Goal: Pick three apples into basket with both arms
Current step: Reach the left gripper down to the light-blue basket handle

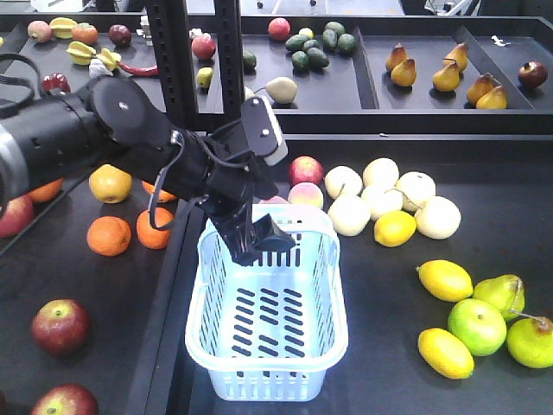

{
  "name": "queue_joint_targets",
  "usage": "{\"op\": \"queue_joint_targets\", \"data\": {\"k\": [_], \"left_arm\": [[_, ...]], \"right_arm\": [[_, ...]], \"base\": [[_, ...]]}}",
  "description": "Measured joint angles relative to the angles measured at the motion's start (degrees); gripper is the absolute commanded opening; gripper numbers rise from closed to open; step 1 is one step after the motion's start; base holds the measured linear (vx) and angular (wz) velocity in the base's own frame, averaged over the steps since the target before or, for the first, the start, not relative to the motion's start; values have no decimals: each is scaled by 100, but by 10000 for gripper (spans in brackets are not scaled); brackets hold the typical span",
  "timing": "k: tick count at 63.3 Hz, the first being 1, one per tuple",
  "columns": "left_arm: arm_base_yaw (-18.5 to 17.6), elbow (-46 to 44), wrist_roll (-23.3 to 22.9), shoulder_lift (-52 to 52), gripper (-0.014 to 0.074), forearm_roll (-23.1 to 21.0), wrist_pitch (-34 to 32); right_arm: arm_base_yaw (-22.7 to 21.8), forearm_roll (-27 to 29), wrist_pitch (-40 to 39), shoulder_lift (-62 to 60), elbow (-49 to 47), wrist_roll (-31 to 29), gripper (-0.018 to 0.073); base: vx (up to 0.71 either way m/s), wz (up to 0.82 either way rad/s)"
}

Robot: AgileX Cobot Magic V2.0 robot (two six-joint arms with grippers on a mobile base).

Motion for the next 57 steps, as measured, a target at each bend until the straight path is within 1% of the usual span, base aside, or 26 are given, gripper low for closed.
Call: {"op": "queue_joint_targets", "data": {"k": [14,41,48,52,57], "left_arm": [[0,0,0,313,552,179,-131],[0,0,0,628,542,195,-280],[0,0,0,663,489,257,-314],[0,0,-5,663,429,275,-314],[0,0,-5,663,319,282,-327]], "right_arm": [[0,0,0,0,0,0,-5],[0,0,0,0,0,0,-5],[0,0,0,0,0,0,-5],[0,0,0,0,0,0,-5],[0,0,0,0,0,0,-5]], "base": [[0,0],[0,0],[0,0],[0,0],[0,0]]}}
